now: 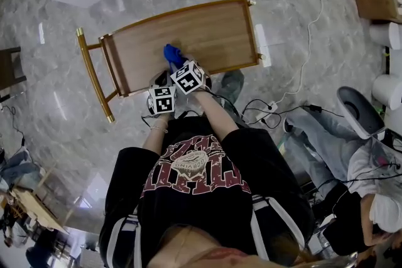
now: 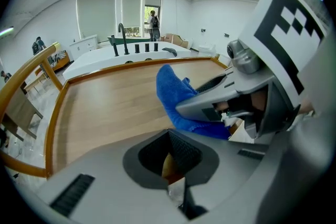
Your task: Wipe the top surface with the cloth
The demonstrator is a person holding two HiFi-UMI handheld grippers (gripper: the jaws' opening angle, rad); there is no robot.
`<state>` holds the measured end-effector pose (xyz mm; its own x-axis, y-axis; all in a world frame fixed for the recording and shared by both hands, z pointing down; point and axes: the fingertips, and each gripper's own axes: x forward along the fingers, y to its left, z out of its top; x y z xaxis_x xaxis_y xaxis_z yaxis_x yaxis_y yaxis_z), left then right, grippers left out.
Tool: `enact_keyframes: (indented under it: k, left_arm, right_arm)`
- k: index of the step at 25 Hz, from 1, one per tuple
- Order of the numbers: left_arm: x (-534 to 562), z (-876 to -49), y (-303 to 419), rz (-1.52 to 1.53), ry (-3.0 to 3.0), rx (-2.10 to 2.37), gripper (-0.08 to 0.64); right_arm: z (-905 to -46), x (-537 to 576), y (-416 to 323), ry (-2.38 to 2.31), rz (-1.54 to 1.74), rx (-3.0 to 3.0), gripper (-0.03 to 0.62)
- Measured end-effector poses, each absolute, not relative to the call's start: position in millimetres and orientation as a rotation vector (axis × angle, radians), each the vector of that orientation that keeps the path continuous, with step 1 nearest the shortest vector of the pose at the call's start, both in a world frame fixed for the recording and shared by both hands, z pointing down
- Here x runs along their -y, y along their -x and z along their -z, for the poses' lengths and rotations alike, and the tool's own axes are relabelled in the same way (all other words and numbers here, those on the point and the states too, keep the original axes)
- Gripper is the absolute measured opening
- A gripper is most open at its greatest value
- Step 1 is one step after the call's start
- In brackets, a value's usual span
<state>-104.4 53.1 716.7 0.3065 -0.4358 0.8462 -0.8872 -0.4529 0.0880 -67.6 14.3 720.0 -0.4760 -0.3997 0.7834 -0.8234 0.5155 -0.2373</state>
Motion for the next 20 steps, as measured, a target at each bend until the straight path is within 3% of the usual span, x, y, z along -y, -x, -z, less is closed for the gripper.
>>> enact_keyframes:
  k: [20]
  left_arm:
    - [-46.1,-710.6,64.8,-1.113,-2.147,1.052,0.048]
  right_arm:
    - [-718.1,-14.4,28.7,-1.070,-0.813,2.038,0.089]
